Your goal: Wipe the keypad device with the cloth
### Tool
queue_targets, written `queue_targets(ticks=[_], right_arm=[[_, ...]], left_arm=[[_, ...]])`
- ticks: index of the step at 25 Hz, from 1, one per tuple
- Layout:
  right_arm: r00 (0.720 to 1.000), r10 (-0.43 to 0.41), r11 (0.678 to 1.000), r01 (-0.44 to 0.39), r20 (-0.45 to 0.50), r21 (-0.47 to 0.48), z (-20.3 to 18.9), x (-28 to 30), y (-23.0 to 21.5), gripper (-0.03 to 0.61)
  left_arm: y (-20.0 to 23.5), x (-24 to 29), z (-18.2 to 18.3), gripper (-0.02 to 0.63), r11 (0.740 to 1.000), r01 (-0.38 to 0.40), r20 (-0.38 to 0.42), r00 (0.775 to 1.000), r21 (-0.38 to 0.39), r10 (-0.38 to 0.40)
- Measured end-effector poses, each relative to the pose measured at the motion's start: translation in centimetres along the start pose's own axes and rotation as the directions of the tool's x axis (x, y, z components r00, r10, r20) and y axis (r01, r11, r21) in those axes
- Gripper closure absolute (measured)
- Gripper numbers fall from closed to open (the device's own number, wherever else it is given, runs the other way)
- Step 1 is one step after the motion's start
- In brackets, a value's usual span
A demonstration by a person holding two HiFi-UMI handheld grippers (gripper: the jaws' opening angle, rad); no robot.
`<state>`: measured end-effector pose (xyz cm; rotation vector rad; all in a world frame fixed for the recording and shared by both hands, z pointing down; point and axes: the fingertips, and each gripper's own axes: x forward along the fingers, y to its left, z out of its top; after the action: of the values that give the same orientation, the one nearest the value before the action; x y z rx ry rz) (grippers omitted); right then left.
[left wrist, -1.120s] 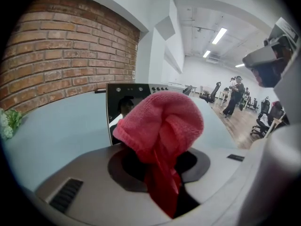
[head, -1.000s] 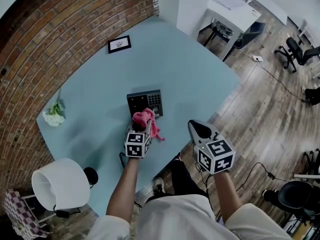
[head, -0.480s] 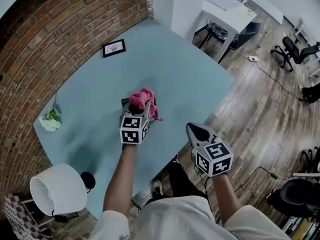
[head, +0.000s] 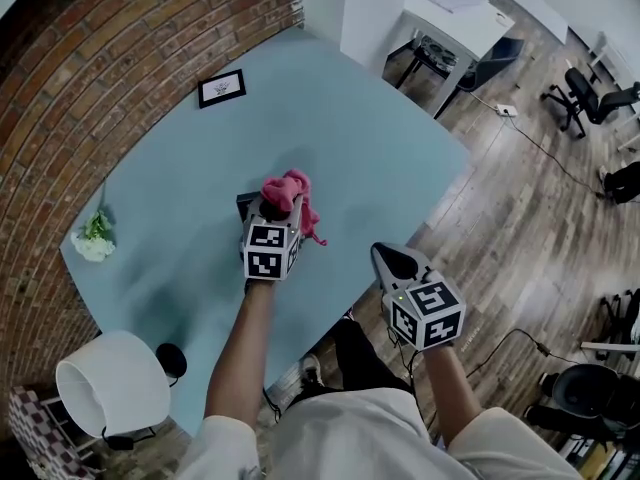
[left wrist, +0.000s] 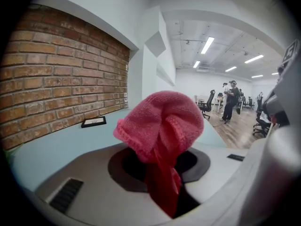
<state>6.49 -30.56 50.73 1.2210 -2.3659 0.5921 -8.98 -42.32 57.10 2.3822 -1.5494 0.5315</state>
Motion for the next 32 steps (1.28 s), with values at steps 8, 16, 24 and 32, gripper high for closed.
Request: queue_targets(ticks=[8,16,24,32], right_arm=[[1.0,0.01,1.0,-0.01,-0.012,-0.006,0.0,0.7,0.7,0.558],[1.0,0.014,1.0,-0.014,-0.016,-0.01,-0.1,0.9,1.1,0.558],[1.0,0.013,1.0,-0.013,-0.014,-0.011,-0.5,0.7,1.4,0.558],[1.0,0.003,1.0,-0.003,-0.011,-0.005,-0.6,0.0,1.0,0.558]], left_arm=[[-0.8,-0.3,-0.5,0.466,0.999,-0.001,-0.014,1.0,0.046,0.001],[-2.3,-0.8,-3.1,0.466,0.999,0.024,-0.044,0.999,0.022,-0.023],[-3.0,-1.2,-5.1,0.467,1.0,0.013,-0.084,0.996,0.008,-0.012],[-4.6,-1.3,-8.3,0.466,0.999,0.029,-0.164,0.986,-0.02,-0.032]])
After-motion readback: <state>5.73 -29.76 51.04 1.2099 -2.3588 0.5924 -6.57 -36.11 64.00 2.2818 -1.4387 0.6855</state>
